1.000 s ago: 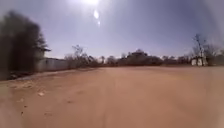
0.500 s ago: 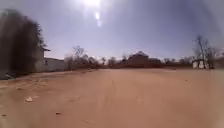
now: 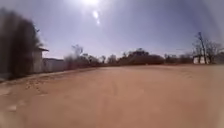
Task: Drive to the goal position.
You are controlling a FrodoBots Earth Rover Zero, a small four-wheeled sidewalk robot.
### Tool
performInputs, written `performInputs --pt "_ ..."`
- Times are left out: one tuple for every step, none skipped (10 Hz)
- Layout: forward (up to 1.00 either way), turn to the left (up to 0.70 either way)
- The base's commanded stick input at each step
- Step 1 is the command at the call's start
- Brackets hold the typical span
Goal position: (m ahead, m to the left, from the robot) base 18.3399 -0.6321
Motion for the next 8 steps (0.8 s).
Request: performInputs --pt "0.85 0.00" --pt "0.85 0.00" --pt "0.85 0.00" --pt "0.85 0.00" --pt "0.85 0.00" --pt "0.85 0.00" --pt "0.85 0.00" --pt "0.85 0.00"
